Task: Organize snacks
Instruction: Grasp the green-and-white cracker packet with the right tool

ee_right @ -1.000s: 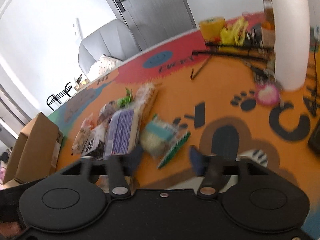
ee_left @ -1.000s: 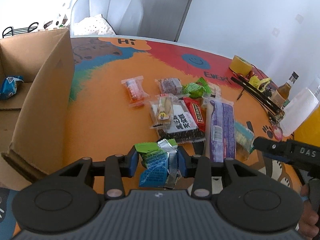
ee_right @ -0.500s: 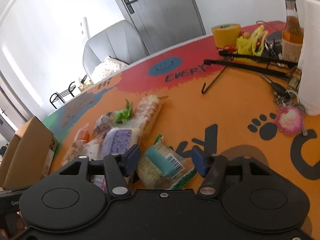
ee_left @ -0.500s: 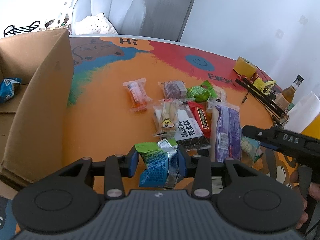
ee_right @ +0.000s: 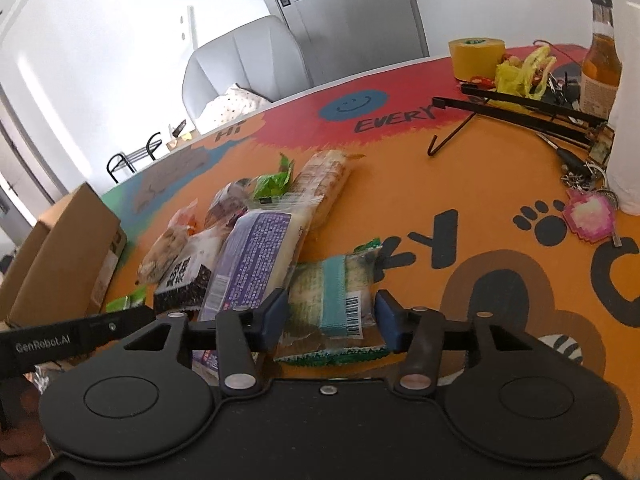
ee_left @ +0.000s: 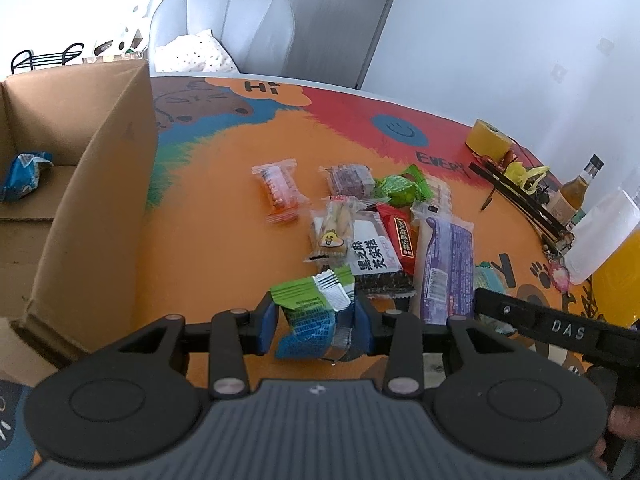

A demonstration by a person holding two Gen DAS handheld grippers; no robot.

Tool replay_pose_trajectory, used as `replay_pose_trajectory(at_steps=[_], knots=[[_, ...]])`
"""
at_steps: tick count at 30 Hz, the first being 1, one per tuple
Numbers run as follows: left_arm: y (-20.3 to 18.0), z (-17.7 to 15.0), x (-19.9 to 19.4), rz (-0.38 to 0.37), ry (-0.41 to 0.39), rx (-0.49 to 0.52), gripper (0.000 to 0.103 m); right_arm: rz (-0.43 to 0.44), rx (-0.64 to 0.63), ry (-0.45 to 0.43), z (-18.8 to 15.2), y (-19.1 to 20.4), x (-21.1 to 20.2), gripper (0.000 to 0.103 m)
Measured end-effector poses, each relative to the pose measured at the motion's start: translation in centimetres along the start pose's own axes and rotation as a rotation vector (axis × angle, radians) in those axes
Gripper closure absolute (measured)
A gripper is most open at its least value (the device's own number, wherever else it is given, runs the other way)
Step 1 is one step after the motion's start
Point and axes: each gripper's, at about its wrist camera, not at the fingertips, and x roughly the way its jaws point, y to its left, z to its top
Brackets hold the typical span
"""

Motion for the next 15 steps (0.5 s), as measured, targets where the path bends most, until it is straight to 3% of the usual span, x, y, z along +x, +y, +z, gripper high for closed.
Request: replay_pose_trajectory(at_steps=[4,7,9,10,11,15], knots=[[0.0,0.0,-0.4,0.001,-0.007,0.001,0.064,-0.022,-0.057,0.005,-0.1,1.1,0.4,0.039],[0.0,0.0,-0.5,0.003,-0.007,0.002,0.064,-0.046,-0.091,-0.003,-0.3,1.7,0.6,0.037],[0.2,0.0,-0.5,0.005,-0.008,-0.002,0.064,-0.074,-0.104,-0.007,-0.4,1.8,0.6,0.043],[0.2,0.0,-0.6,0.005,-0.008,-0.002,0.064,-0.096,-0.112,-0.008,-0.4,1.8,0.6,0.053],[0.2,0.0,-0.6,0.005,-0.009,-0.001,0.064,-0.100,-0.112,-0.005,-0.4,1.7,0.5,0.056],[0.1,-0.1,-0.9,-0.002,-0.015,0.001,0.064,-0.114,-0.079,0.010,-0.4,1.2,-0.2,0.058]])
